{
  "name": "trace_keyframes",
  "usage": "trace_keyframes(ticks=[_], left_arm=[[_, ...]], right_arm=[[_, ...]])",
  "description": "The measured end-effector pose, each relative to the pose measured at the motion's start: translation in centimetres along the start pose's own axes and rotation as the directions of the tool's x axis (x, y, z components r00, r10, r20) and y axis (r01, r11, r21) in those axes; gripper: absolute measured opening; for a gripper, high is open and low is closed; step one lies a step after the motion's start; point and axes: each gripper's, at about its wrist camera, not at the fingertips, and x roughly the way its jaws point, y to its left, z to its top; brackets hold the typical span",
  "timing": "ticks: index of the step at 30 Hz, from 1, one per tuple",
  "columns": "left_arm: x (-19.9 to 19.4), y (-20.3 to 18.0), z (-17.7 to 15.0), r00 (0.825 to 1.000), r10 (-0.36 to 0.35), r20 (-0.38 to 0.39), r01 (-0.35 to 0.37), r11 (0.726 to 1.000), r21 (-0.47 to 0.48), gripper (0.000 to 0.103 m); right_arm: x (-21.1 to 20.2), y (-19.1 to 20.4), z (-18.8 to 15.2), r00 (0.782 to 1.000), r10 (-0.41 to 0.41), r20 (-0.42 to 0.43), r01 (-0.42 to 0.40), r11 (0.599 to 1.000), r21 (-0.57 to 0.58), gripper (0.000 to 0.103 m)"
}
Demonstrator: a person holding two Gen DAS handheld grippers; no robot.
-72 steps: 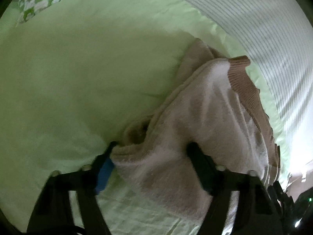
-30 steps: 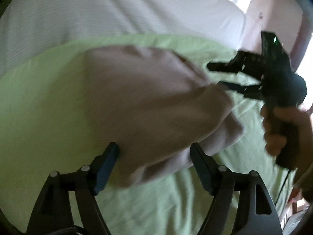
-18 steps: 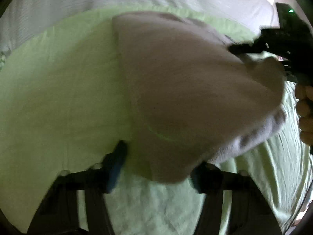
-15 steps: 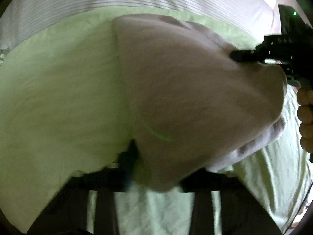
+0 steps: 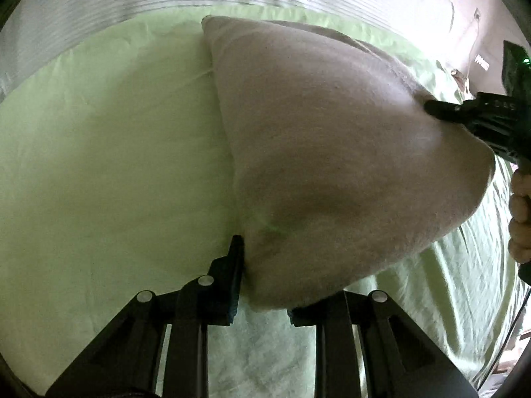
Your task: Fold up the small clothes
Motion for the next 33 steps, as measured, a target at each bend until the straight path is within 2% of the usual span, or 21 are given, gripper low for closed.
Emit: trace_keyframes(ticks=[2, 5, 8, 11, 13, 15, 17, 21, 26, 30, 33], left_arm=[[-0.1, -0.2, 0.3, 1.0, 0.005, 0.001, -0.005, 1.0, 0.011, 0.021], [0.2, 0.2, 0.0, 1.0, -0.005, -0.009, 0.005, 1.0, -0.011, 0.021], [0.3, -0.1, 0.6, 1.0, 0.002, -0.011, -0.002, 1.0, -0.002, 0.022], [0.5, -0.7, 1.3, 1.0, 0.012, -0.013, -0.012, 1.0, -0.009, 0.025], [0.2, -0.3, 0.9, 1.0, -0.005, -0.019, 0.005, 1.0, -0.024, 0.027], [-0.3, 0.0, 0.4, 0.999, -0.021, -0.027, 0.02, 0.999, -0.043, 0.027], [-0.8, 0.4, 0.0, 0.999, -0.036, -0.028, 0.034, 0.998, -0.055, 0.027], [-2.1, 1.2, -0.7, 0.998, -0.057, -0.018, 0.055, 0.995, -0.085, 0.027], [-3.6, 2.3, -0.2, 0.993, -0.118, -0.007, 0.115, 0.983, -0.141, 0.031], [-4.2, 2.7, 0.8, 0.989, -0.144, 0.024, 0.146, 0.976, -0.159, 0.044], [-4.7, 2.8, 1.0, 0.99, -0.14, 0.033, 0.143, 0.977, -0.155, 0.047]], right_arm=[[0.1, -0.2, 0.0, 1.0, 0.013, 0.005, -0.013, 1.0, 0.022, 0.016], [-0.5, 0.9, 0.2, 0.999, -0.013, 0.045, 0.014, 0.999, -0.035, 0.016], [1.0, 0.6, -0.2, 0.997, -0.073, 0.006, 0.073, 0.995, -0.075, 0.017], [1.0, 0.2, -0.3, 0.996, -0.091, 0.006, 0.091, 0.993, -0.071, 0.021], [0.1, 0.4, -0.2, 0.995, -0.095, 0.02, 0.097, 0.993, -0.064, 0.028], [-0.8, 0.8, -0.2, 0.991, -0.132, 0.034, 0.134, 0.989, -0.066, 0.043], [-2.0, 0.8, -0.5, 0.989, -0.14, 0.051, 0.143, 0.988, -0.061, 0.047], [-3.6, 0.7, -1.2, 0.992, -0.11, 0.066, 0.112, 0.993, -0.033, 0.054], [-4.0, 1.0, -1.7, 0.993, -0.099, 0.064, 0.101, 0.994, -0.029, 0.056], [-3.5, 1.6, -1.7, 0.995, -0.071, 0.064, 0.074, 0.996, -0.048, 0.057], [-2.3, 2.0, -2.8, 0.99, -0.138, 0.005, 0.138, 0.984, -0.113, 0.057]])
